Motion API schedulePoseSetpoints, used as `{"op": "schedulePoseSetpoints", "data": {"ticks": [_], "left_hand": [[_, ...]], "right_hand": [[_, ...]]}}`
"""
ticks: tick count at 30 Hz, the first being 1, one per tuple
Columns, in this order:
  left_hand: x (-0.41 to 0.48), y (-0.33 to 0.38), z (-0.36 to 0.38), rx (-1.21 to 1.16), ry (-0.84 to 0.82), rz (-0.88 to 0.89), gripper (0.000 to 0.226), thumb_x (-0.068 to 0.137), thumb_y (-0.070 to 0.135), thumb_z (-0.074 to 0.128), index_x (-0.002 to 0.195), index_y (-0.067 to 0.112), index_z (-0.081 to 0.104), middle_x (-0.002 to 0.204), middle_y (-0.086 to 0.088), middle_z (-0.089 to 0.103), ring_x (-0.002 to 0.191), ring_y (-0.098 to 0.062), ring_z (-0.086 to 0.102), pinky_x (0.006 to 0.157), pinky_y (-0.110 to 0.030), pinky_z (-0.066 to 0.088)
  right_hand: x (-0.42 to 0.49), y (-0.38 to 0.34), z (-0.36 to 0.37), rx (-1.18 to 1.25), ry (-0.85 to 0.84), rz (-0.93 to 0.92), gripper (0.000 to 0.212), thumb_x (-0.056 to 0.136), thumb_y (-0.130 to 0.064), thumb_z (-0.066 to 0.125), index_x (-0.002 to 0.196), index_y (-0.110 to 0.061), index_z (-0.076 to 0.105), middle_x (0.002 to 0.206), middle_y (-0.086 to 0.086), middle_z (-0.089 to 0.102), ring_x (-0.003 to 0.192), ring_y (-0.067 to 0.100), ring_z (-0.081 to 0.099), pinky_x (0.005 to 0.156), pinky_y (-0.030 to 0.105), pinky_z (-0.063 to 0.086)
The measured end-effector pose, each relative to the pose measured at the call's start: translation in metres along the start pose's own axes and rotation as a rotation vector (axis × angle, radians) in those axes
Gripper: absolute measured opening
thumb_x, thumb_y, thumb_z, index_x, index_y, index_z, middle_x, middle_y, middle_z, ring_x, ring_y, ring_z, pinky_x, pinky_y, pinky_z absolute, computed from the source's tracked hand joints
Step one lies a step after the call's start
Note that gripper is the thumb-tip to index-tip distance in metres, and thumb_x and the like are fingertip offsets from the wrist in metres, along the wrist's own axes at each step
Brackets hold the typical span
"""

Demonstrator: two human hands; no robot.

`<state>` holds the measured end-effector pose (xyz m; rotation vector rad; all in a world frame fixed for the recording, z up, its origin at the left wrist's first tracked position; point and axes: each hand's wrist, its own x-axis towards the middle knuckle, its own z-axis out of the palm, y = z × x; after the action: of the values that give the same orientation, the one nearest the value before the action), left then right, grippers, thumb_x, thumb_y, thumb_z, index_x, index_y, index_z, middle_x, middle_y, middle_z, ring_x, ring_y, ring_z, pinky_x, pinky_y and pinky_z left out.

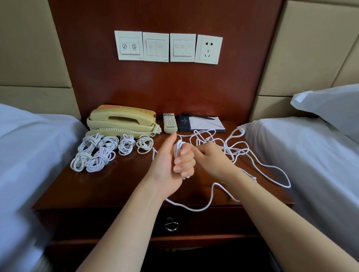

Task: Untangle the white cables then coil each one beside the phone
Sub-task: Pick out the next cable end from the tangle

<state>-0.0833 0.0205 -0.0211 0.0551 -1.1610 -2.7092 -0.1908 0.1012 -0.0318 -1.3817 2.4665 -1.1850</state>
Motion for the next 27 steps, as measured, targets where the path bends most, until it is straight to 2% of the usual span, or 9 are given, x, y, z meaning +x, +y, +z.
{"op": "schedulePoseSetpoints", "data": {"ticks": [3, 6, 8, 10, 14, 17, 20, 24, 27], "left_hand": [[0.002, 0.001, 0.000, -0.075, 0.074, 0.054, 0.061, 0.099, 0.043, 0.025, 0.049, 0.013, 0.040, 0.039, 0.006, 0.024, 0.030, -0.005, 0.022, 0.035, -0.018, 0.022], [0.003, 0.005, -0.001, -0.144, 0.153, 0.126, 0.059, 0.100, 0.043, 0.024, 0.051, 0.013, 0.040, 0.039, 0.006, 0.025, 0.030, -0.006, 0.023, 0.034, -0.018, 0.023], [0.004, 0.008, -0.002, -0.172, 0.198, 0.178, 0.055, 0.100, 0.042, 0.024, 0.055, 0.013, 0.039, 0.040, 0.006, 0.025, 0.031, -0.006, 0.023, 0.035, -0.018, 0.023], [0.004, 0.012, -0.005, -0.189, 0.246, 0.227, 0.052, 0.100, 0.041, 0.024, 0.058, 0.014, 0.039, 0.041, 0.007, 0.026, 0.032, -0.006, 0.023, 0.036, -0.019, 0.023], [0.006, 0.022, -0.019, -0.209, 0.357, 0.303, 0.046, 0.100, 0.039, 0.023, 0.064, 0.015, 0.037, 0.043, 0.007, 0.027, 0.034, -0.006, 0.023, 0.037, -0.020, 0.023], [0.010, 0.024, -0.027, -0.163, 0.424, 0.282, 0.044, 0.100, 0.040, 0.024, 0.065, 0.015, 0.037, 0.045, 0.006, 0.026, 0.034, -0.006, 0.022, 0.036, -0.019, 0.022], [0.013, 0.023, -0.027, -0.094, 0.461, 0.242, 0.046, 0.099, 0.041, 0.023, 0.064, 0.015, 0.037, 0.041, 0.007, 0.026, 0.031, -0.006, 0.023, 0.036, -0.017, 0.022], [0.016, 0.024, -0.027, 0.039, 0.506, 0.172, 0.051, 0.099, 0.047, 0.021, 0.063, 0.014, 0.036, 0.036, 0.006, 0.027, 0.028, -0.007, 0.025, 0.039, -0.018, 0.023], [0.018, 0.019, -0.022, 0.265, 0.515, 0.105, 0.058, 0.099, 0.051, 0.019, 0.063, 0.011, 0.040, 0.033, 0.004, 0.032, 0.027, -0.008, 0.031, 0.037, -0.013, 0.026]], "right_hand": [[-0.001, -0.003, 0.003, -0.089, -0.082, 0.111, 0.055, 0.098, -0.036, 0.041, 0.048, -0.015, 0.031, 0.049, 0.000, 0.035, 0.053, 0.016, 0.035, 0.058, 0.032, 0.030], [-0.003, -0.010, 0.006, -0.183, -0.188, 0.149, 0.049, 0.098, -0.036, 0.035, 0.055, -0.013, 0.044, 0.059, 0.001, 0.048, 0.070, 0.024, 0.052, 0.071, 0.033, 0.041], [-0.005, -0.016, 0.006, -0.227, -0.217, 0.135, 0.048, 0.098, -0.039, 0.034, 0.058, -0.014, 0.047, 0.064, 0.002, 0.053, 0.077, 0.026, 0.057, 0.078, 0.035, 0.045], [-0.007, -0.022, 0.003, -0.294, -0.252, 0.096, 0.052, 0.098, -0.046, 0.034, 0.060, -0.014, 0.050, 0.068, 0.004, 0.058, 0.078, 0.026, 0.060, 0.078, 0.037, 0.048], [-0.017, -0.035, -0.002, -0.476, -0.357, -0.058, 0.049, 0.098, -0.047, 0.036, 0.058, -0.019, 0.045, 0.066, -0.003, 0.051, 0.075, 0.022, 0.056, 0.074, 0.038, 0.048], [-0.024, -0.045, -0.002, -0.590, -0.323, -0.176, 0.045, 0.097, -0.044, 0.039, 0.059, -0.021, 0.036, 0.066, -0.006, 0.041, 0.077, 0.021, 0.048, 0.069, 0.033, 0.040], [-0.030, -0.054, -0.003, -0.649, -0.268, -0.244, 0.044, 0.097, -0.043, 0.039, 0.059, -0.023, 0.030, 0.074, -0.005, 0.043, 0.087, 0.027, 0.054, 0.067, 0.032, 0.035], [-0.033, -0.061, -0.008, -0.640, -0.165, -0.342, 0.033, 0.096, -0.042, 0.040, 0.071, -0.023, 0.048, 0.085, -0.001, 0.059, 0.089, 0.028, 0.057, 0.065, 0.031, 0.034], [-0.035, -0.066, -0.016, -0.617, -0.092, -0.375, 0.030, 0.095, -0.042, 0.044, 0.073, -0.024, 0.051, 0.074, -0.006, 0.051, 0.081, 0.026, 0.054, 0.060, 0.030, 0.030]]}}
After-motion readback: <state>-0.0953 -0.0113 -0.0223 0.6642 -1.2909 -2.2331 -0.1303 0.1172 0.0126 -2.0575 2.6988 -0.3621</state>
